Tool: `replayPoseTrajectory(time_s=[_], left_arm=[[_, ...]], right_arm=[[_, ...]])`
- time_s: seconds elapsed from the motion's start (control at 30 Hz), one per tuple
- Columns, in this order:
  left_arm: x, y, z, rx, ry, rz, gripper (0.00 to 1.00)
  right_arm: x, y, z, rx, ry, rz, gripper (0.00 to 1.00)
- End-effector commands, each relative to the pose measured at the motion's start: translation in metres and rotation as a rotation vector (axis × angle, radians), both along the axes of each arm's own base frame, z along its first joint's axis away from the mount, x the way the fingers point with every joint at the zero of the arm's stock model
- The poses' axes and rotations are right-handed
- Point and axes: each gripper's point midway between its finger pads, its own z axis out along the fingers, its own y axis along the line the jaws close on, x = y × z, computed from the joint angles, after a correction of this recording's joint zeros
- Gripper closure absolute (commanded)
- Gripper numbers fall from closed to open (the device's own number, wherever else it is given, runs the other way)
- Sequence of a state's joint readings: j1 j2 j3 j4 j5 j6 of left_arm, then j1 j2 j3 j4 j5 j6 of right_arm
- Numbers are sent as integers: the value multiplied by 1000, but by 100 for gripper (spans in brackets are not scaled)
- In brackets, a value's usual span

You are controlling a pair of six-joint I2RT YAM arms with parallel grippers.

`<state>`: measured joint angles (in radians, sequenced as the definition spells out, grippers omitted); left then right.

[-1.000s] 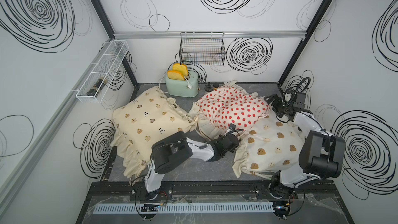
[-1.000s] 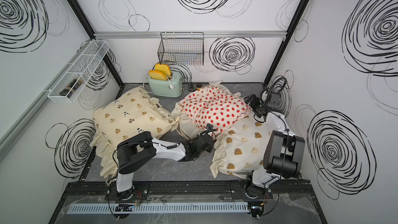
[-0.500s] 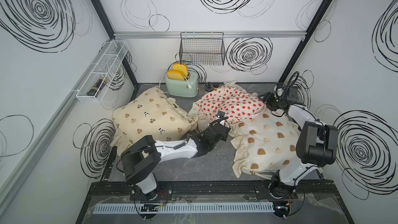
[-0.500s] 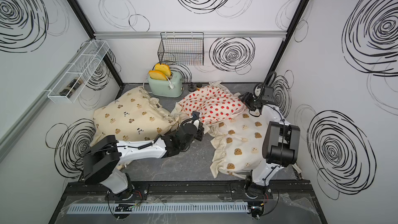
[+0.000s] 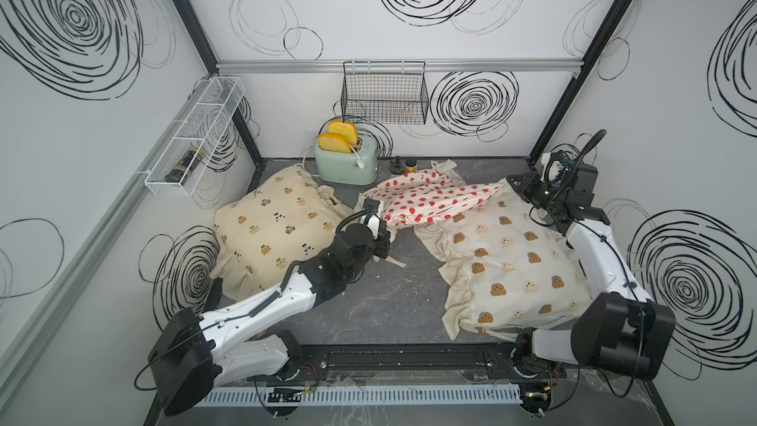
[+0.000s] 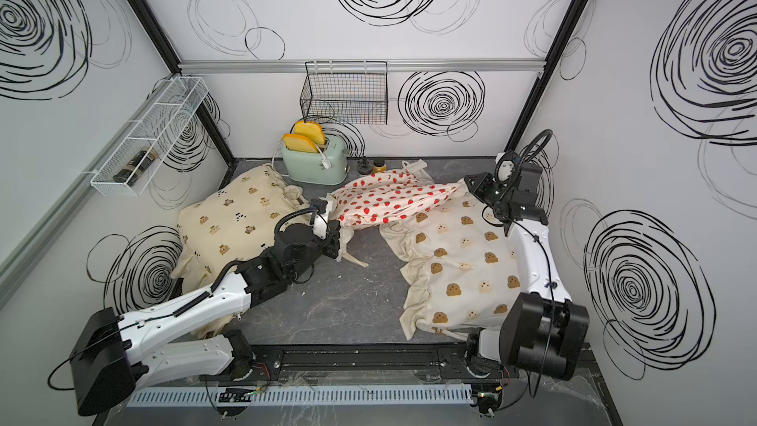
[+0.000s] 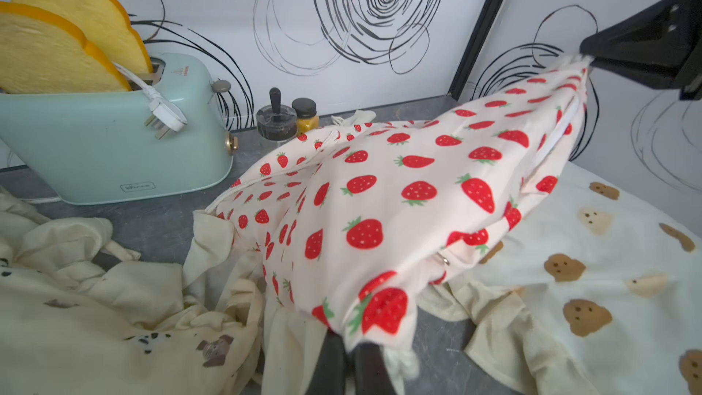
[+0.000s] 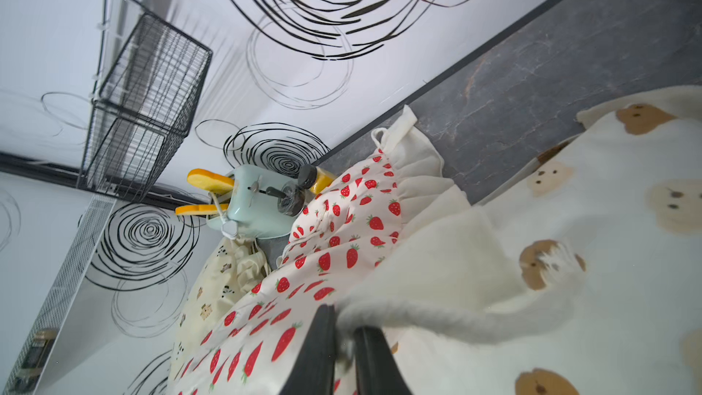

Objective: Zip up pillowcases
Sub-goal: Move the pillowcase to the center of the board.

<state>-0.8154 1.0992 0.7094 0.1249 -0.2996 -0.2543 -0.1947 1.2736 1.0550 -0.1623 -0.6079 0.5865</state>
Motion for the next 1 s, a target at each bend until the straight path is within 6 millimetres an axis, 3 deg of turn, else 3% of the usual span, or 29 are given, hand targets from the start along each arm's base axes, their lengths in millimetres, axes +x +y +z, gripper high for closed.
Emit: replayPoseTrajectory(time_s=[0.0,0.2,0.37,0.43,0.53,0.63,0.73,0.77,0.87,0.97], left_arm=[[-19,10,-20,28,46,-45,100],[-43,22,-28,10,47,-105,100],[-44,28,16,-61,-27,-120,100],[-47,26,23,-65,-14,-143,100],[-59,22,14,-70,54,-191,100],[-75,16,-5,-82,136,-253,100],[-86,15,-20,-95,191,-290,100],[-87,14,-22,-93,197,-294,100],[-86,10,-21,-101,192,-313,100],[-86,3,-16,-106,193,-337,100]], right_arm=[[-11,16,-10,17,19,35,89],[-38,27,0,-15,13,54,96],[-47,38,48,-6,-69,94,98],[-51,39,53,-7,-60,100,100],[-61,33,38,-51,-43,68,100],[-71,28,-4,-93,47,53,98],[-80,18,-39,-159,120,17,89],[-82,17,-44,-167,133,15,81],[-87,24,-43,-187,132,38,63],[-93,22,-28,-247,114,21,45]])
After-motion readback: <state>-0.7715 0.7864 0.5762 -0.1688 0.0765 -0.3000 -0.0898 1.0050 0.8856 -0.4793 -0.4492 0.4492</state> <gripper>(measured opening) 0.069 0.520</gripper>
